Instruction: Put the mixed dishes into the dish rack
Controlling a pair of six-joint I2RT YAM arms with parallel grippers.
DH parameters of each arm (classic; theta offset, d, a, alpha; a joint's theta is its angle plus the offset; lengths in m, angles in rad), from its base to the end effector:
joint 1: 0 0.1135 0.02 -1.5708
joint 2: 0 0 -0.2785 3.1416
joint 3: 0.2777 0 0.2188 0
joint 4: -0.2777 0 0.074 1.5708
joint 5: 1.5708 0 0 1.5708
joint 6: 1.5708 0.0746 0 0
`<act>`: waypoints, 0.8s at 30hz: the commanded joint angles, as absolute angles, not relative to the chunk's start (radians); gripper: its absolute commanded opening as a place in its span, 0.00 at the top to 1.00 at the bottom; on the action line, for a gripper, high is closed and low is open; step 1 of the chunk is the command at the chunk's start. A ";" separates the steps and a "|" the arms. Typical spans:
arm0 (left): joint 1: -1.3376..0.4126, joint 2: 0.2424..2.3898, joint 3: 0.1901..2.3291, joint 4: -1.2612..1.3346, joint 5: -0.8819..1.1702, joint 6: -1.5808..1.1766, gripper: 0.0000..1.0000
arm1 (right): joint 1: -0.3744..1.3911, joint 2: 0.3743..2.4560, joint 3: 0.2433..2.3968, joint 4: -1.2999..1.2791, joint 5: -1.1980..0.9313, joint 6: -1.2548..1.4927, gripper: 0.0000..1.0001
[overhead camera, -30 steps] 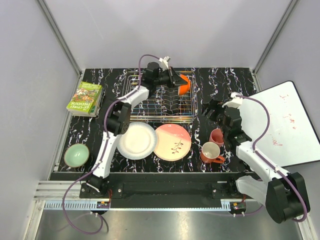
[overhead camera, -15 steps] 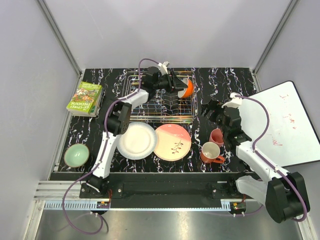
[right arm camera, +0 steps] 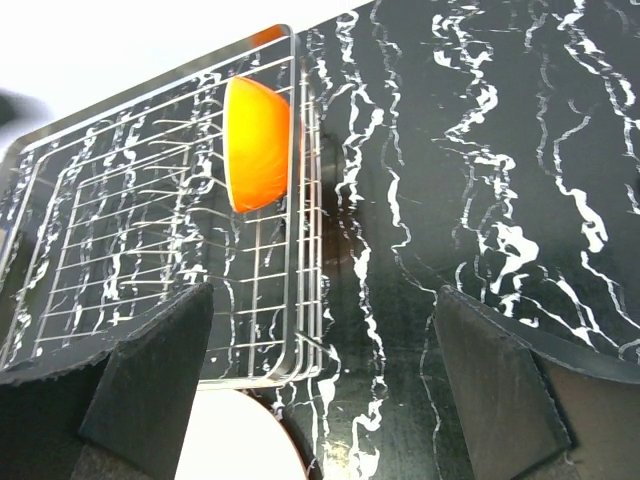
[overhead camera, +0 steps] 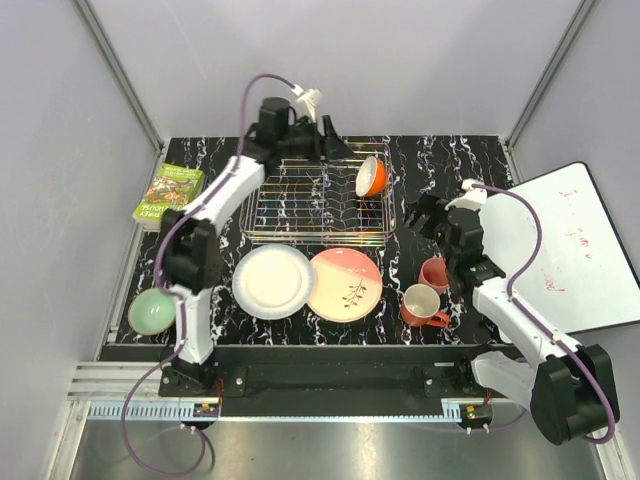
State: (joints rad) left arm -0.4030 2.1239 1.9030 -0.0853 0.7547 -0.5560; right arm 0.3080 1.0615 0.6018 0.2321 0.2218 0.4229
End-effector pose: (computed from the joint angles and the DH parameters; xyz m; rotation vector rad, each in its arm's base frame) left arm 0.4465 -0.2459 0.3242 0.4139 1.9796 -1.3394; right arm 0.2360 0.0578 0.2839 0.2620 1.7852 0.3236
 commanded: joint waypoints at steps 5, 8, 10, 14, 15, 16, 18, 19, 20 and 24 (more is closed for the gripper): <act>-0.272 1.509 1.551 -0.742 0.407 0.139 0.33 | 0.318 1.088 0.704 0.069 0.301 0.460 0.00; -0.207 1.242 1.279 -0.844 0.318 0.250 0.32 | 0.324 1.086 0.707 0.052 0.319 0.482 0.00; -0.158 1.049 1.188 -0.916 0.278 0.340 0.32 | 0.328 1.074 0.701 0.051 0.330 0.489 0.00; -0.126 0.824 1.017 -1.067 0.144 0.454 0.30 | 0.342 1.058 0.698 0.052 0.344 0.492 0.00; -0.123 0.792 0.997 -1.124 0.091 0.468 0.31 | 0.344 1.051 0.696 0.052 0.344 0.489 0.00; -0.112 0.731 0.979 -1.149 0.068 0.500 0.32 | 0.345 1.048 0.696 0.052 0.345 0.489 0.00; -0.103 0.669 0.924 -1.186 0.022 0.520 0.32 | 0.348 1.036 0.692 0.051 0.348 0.489 0.00; -0.097 0.611 0.902 -1.189 0.011 0.541 0.32 | 0.348 1.034 0.689 0.051 0.350 0.491 0.00; -0.098 0.591 0.852 -1.192 0.003 0.546 0.32 | 0.348 1.031 0.686 0.052 0.348 0.489 0.00; -0.087 0.537 0.726 -1.149 -0.106 0.552 0.32 | 0.354 1.025 0.684 0.051 0.345 0.489 0.00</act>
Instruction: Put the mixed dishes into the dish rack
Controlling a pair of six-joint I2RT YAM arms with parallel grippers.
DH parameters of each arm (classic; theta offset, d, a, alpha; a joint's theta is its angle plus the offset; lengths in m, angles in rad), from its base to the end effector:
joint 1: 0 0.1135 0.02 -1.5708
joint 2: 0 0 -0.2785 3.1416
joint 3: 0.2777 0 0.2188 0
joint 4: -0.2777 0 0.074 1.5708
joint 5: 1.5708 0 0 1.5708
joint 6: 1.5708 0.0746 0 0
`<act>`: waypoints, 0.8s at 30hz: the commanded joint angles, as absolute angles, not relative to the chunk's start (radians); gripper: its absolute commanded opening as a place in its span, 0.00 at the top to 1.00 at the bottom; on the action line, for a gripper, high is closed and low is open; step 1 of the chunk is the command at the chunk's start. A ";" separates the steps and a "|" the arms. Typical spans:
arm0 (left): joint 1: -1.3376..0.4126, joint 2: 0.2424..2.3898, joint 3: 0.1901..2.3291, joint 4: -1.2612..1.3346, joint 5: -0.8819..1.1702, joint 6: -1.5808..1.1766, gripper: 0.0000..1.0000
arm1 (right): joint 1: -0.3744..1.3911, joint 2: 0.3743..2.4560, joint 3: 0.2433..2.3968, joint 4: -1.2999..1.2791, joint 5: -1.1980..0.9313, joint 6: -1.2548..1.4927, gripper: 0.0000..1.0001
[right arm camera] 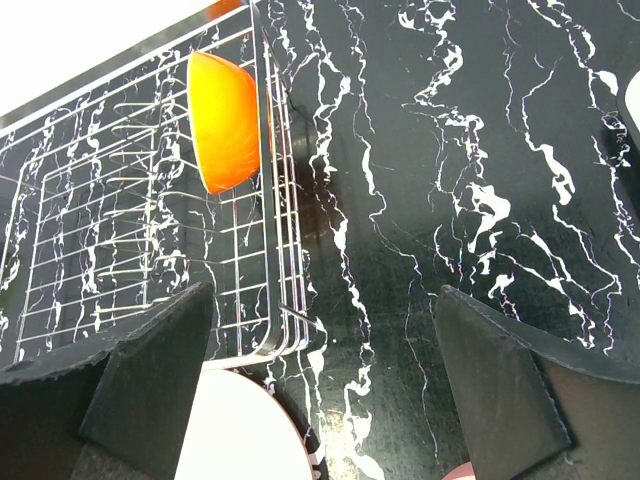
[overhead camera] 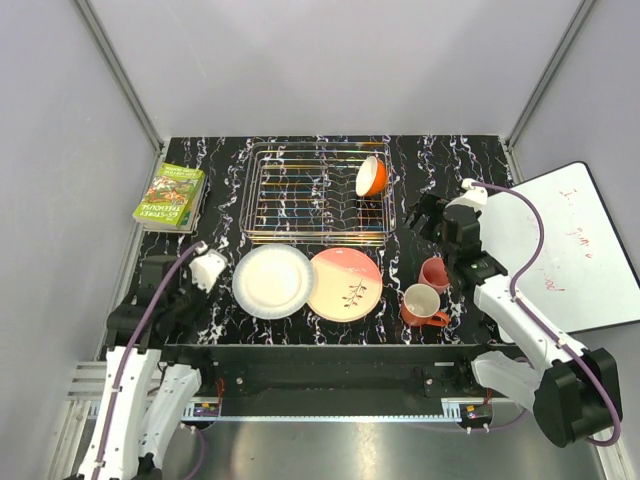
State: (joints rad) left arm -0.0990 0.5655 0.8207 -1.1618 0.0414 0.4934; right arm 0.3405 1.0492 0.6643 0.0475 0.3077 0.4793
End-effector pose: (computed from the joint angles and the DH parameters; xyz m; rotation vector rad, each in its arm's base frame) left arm 0.0643 -0.0095 0.2569 0.7408 2.3668 0.1172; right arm 0.2297 0.0574 0.2835 0.3382 1.8701 0.2650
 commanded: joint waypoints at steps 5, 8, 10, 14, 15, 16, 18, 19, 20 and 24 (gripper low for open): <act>-0.048 0.557 0.681 -1.095 -0.113 0.532 0.34 | 0.359 1.022 0.681 0.051 0.350 0.486 0.00; -0.015 0.598 0.651 -1.059 -0.158 0.531 0.36 | 0.364 1.023 0.681 0.054 0.356 0.483 0.00; 0.041 0.610 0.637 -1.017 -0.161 0.555 0.36 | 0.365 1.022 0.675 0.060 0.353 0.480 0.00; 0.129 0.672 0.612 -0.970 -0.130 0.565 0.37 | 0.368 1.023 0.667 0.066 0.360 0.477 0.00; 0.170 0.705 0.609 -0.963 -0.123 0.574 0.37 | 0.370 1.025 0.669 0.066 0.362 0.476 0.00; 0.190 0.721 0.606 -0.956 -0.114 0.580 0.37 | 0.368 1.025 0.669 0.067 0.362 0.476 0.00; 0.204 0.748 0.600 -0.930 -0.109 0.580 0.37 | 0.368 1.032 0.670 0.067 0.364 0.476 0.00; 0.204 0.755 0.595 -0.914 -0.107 0.578 0.37 | 0.368 1.037 0.672 0.067 0.364 0.476 0.00; 0.204 0.759 0.589 -0.904 -0.098 0.578 0.37 | 0.368 1.040 0.673 0.067 0.364 0.476 0.00; 0.204 0.837 0.563 -0.861 -0.078 0.578 0.38 | 0.368 1.052 0.687 0.067 0.357 0.472 0.00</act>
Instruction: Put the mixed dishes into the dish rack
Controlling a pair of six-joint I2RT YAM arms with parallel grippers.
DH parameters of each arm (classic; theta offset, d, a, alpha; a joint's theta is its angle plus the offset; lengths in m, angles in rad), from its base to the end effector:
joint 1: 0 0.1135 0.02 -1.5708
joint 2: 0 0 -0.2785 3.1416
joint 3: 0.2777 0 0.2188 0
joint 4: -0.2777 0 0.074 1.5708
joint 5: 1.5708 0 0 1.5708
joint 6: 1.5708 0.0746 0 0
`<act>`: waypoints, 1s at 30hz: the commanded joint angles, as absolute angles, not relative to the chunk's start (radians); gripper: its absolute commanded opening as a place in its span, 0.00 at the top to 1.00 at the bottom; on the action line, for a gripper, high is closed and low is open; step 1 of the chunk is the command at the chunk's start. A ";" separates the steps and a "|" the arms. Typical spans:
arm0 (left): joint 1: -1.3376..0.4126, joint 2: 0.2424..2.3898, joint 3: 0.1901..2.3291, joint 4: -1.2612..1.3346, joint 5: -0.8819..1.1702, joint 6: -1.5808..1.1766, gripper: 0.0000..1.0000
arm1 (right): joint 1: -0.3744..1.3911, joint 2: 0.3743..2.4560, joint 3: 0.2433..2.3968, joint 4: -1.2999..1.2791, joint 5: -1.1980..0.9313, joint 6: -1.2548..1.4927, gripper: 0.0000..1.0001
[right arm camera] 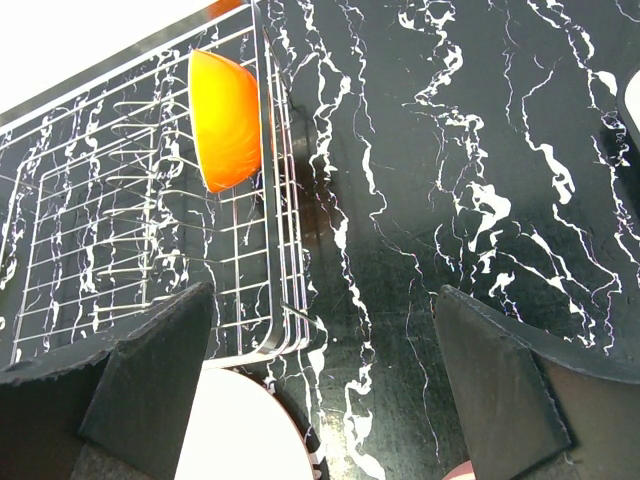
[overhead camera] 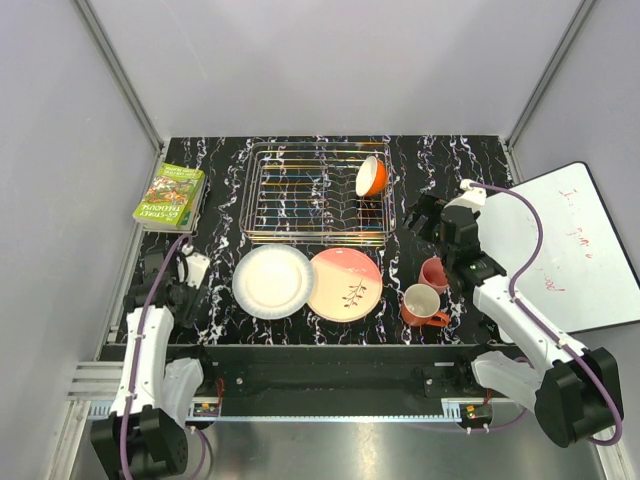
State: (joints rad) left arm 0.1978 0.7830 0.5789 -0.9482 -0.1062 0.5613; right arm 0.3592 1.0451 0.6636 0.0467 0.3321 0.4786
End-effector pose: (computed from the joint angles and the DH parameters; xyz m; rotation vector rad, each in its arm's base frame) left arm 0.0975 0.0276 0.1907 0.4700 2.7302 0.3547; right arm 0.2280 0.0596 0.2842 0.3360 1.8647 0.2560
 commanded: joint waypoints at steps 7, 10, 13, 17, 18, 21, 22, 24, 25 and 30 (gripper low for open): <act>0.204 0.937 0.534 -0.758 -0.084 0.595 0.40 | 0.368 1.040 0.689 0.061 0.368 0.463 0.00; 0.206 0.960 0.525 -0.729 -0.094 0.597 0.41 | 0.370 1.034 0.687 0.060 0.374 0.459 0.00; 0.206 0.965 0.500 -0.690 -0.118 0.595 0.41 | 0.368 1.029 0.686 0.061 0.377 0.462 0.00; 0.207 0.988 0.472 -0.655 -0.146 0.598 0.48 | 0.368 1.034 0.684 0.061 0.380 0.463 0.00; 0.209 0.992 0.476 -0.653 -0.143 0.595 0.51 | 0.370 1.034 0.686 0.061 0.382 0.463 0.00; 0.209 1.008 0.489 -0.653 -0.118 0.588 0.71 | 0.368 1.032 0.686 0.058 0.394 0.465 0.00; 0.209 1.014 0.494 -0.655 -0.115 0.584 0.77 | 0.368 1.028 0.686 0.058 0.397 0.462 0.00; 0.210 1.038 0.511 -0.660 -0.118 0.584 0.91 | 0.368 1.020 0.684 0.055 0.403 0.460 0.00; 0.210 1.049 0.517 -0.670 -0.117 0.586 0.95 | 0.368 1.016 0.683 0.055 0.403 0.462 0.00; 0.212 1.052 0.618 -0.728 -0.042 0.562 1.00 | 0.368 1.003 0.676 0.055 0.410 0.463 0.00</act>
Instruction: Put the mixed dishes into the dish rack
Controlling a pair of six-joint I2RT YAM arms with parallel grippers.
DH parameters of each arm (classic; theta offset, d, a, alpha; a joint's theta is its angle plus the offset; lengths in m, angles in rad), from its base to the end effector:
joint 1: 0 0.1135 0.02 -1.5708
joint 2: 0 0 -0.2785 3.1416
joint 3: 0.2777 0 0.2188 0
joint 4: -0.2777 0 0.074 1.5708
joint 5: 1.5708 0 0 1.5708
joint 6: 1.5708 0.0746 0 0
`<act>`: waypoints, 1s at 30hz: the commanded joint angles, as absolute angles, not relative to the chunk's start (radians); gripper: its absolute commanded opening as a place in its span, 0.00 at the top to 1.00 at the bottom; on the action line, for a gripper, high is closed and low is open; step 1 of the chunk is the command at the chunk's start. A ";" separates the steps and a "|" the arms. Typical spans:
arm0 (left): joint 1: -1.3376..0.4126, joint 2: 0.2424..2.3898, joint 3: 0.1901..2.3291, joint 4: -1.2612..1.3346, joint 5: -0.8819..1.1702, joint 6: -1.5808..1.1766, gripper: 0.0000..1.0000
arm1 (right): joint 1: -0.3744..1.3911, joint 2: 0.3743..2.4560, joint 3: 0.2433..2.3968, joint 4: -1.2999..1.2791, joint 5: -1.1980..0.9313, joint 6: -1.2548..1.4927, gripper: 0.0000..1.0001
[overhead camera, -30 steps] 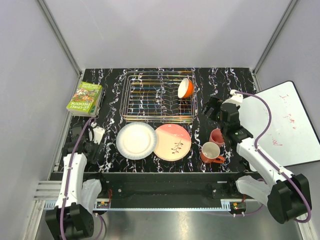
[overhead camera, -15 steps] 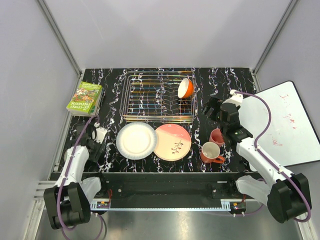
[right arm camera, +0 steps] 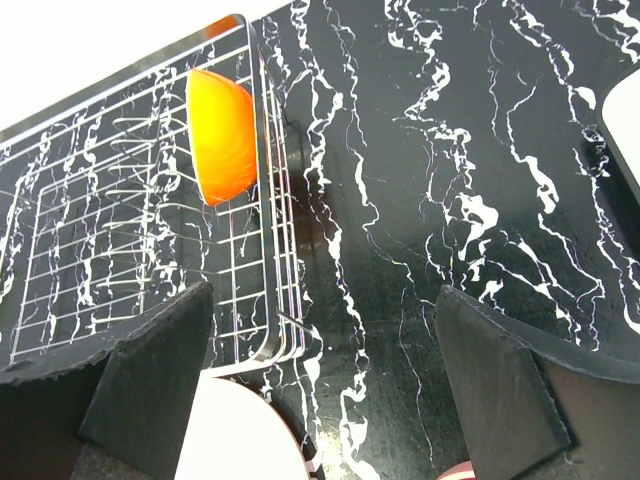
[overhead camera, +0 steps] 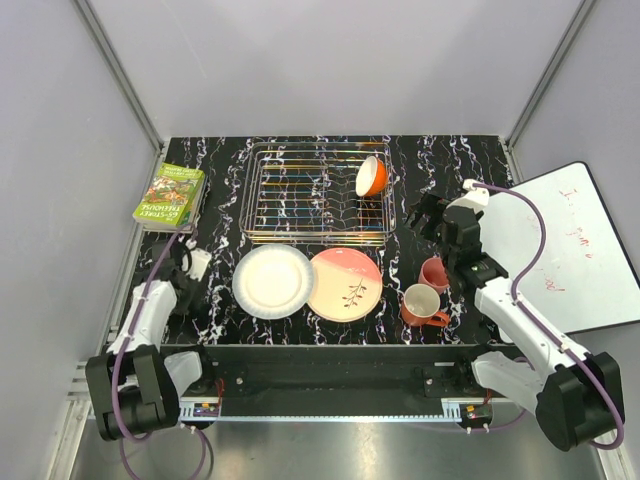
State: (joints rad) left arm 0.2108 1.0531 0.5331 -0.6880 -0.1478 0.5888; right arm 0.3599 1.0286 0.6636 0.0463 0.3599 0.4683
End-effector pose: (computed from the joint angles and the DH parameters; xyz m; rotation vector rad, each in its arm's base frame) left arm 0.1415 0.0415 0.1648 0.4954 2.7947 0.3962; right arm 0.2253 0.0567 0.2879 0.3449 1.8429 0.2312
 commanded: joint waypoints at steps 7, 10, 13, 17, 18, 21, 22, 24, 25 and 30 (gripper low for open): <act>0.100 1.130 1.203 -0.940 0.280 0.330 1.00 | 0.368 1.005 0.675 0.063 0.407 0.469 0.00; -0.062 1.196 1.406 -0.966 0.380 0.221 1.00 | 0.368 0.999 0.672 0.064 0.416 0.468 0.00; -0.214 1.302 1.575 -0.957 0.461 0.120 1.00 | 0.370 0.983 0.664 0.067 0.429 0.465 0.00; -0.362 1.504 1.736 -0.881 0.609 0.003 1.00 | 0.368 0.950 0.647 0.072 0.468 0.465 0.00; -0.418 1.537 1.788 -0.856 0.630 -0.049 1.00 | 0.370 0.945 0.646 0.075 0.475 0.465 0.00; -0.498 1.688 1.915 -0.779 0.736 -0.151 1.00 | 0.370 0.930 0.638 0.086 0.486 0.466 0.00; -0.512 1.724 1.943 -0.760 0.756 -0.185 1.00 | 0.370 0.924 0.634 0.089 0.492 0.466 0.00; -0.543 1.817 1.988 -0.643 0.814 -0.326 1.00 | 0.368 0.916 0.629 0.087 0.503 0.465 0.00; -0.549 1.847 2.000 -0.552 0.837 -0.378 1.00 | 0.370 0.907 0.624 0.089 0.509 0.465 0.00; -0.589 1.956 2.016 -0.292 0.923 -0.665 1.00 | 0.368 0.887 0.617 0.081 0.534 0.449 0.00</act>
State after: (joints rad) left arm -0.5777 1.9648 1.9579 -0.6453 0.7670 -0.3550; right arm 0.3603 0.9138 0.6197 0.0555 0.4728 0.4648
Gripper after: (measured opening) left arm 0.116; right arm 0.994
